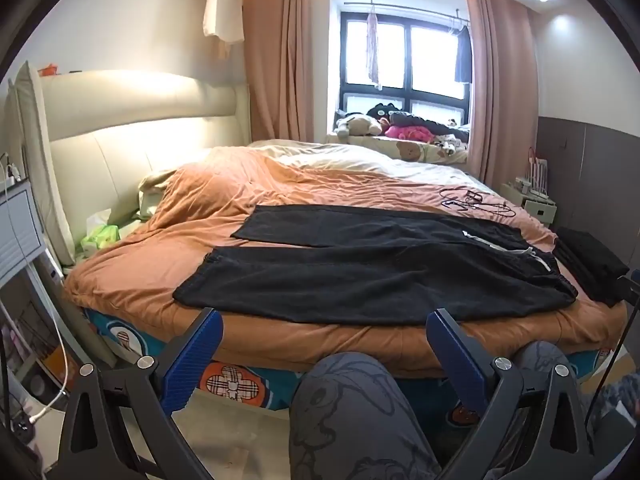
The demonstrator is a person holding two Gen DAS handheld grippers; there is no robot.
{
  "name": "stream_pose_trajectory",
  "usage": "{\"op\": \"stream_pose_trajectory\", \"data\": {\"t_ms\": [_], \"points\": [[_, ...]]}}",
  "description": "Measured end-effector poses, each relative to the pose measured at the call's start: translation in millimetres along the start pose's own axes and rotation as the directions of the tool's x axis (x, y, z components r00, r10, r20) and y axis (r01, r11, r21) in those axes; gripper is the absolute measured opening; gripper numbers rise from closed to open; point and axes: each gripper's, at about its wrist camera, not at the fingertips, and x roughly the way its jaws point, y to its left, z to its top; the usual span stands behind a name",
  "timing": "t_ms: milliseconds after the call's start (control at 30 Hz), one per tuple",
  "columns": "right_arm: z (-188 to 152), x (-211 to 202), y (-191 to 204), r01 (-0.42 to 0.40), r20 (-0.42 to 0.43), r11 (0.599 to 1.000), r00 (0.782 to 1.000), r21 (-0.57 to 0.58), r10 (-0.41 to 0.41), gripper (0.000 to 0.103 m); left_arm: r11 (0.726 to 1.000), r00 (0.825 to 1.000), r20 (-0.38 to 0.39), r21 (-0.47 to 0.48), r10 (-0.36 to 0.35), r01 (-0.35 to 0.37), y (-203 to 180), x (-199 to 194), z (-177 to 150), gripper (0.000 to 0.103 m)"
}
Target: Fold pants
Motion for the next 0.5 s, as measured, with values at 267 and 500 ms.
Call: {"op": "stream_pose_trajectory", "data": {"t_ms": [267, 500], "points": [[-5.2, 2.7, 1.7, -0.005, -0.001, 1.000, 1.000, 0.007, 0.005, 0.103, 0.999, 0.999, -0.035, 0.038, 0.016, -0.015, -9.5, 3.5, 1.6, 0.103], [-2.3, 3.2, 0.7, -0.006, -0.014, 1.000, 1.000, 0.005, 0.007, 0.103, 1.000, 1.000, -0.024, 0.024, 0.016, -0.015, -10.1, 0.6, 0.3, 0.103]]}}
